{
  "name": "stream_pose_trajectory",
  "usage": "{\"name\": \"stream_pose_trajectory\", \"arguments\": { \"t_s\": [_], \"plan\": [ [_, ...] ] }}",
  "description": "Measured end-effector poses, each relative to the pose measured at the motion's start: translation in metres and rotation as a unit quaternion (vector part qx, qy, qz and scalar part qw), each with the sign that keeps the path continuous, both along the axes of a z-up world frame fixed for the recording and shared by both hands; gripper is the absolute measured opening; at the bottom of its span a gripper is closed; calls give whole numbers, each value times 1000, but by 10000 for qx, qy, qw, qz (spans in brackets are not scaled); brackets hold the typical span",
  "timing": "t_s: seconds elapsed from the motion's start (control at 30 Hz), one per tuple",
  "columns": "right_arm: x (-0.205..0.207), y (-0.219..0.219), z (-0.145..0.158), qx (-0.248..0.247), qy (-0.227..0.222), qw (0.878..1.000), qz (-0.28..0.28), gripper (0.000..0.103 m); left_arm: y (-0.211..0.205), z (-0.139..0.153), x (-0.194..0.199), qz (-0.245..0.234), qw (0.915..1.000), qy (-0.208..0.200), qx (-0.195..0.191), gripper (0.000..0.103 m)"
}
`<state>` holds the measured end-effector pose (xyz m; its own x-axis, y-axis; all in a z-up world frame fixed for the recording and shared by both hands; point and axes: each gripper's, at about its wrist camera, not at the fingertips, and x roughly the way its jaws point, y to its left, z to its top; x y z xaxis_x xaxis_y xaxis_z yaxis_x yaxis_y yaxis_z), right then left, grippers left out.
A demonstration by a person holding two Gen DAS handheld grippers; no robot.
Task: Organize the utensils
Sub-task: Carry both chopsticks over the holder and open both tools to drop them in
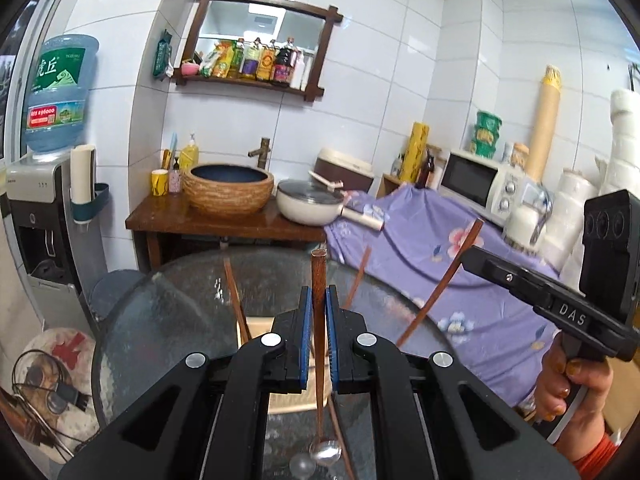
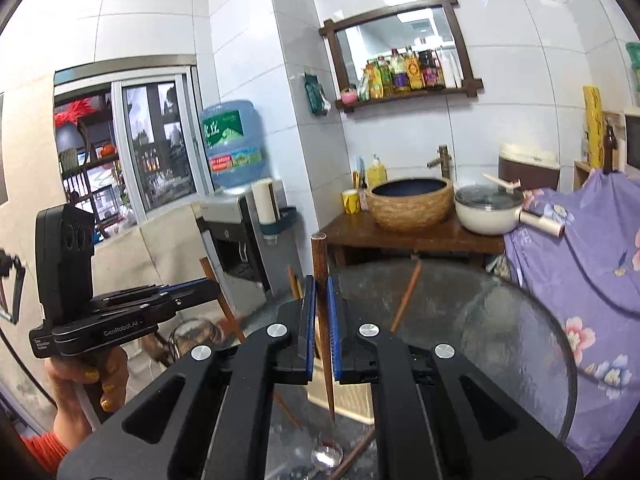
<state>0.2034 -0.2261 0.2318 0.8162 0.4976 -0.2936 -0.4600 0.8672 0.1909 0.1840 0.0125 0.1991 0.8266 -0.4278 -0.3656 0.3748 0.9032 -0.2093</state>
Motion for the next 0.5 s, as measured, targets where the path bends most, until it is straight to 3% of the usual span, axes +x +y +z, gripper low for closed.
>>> {"name": "stream_pose_trajectory", "arguments": {
  "t_s": [0.27,0.5],
  "plan": [
    [41,15,43,-113,-168,9993,-328,7,5,45,35,298,9994,-153,-77,7],
    [70,22,35,-168,-38,9986,-502,7,15,39,63,651,9976,-103,-200,7]
  ]
}}
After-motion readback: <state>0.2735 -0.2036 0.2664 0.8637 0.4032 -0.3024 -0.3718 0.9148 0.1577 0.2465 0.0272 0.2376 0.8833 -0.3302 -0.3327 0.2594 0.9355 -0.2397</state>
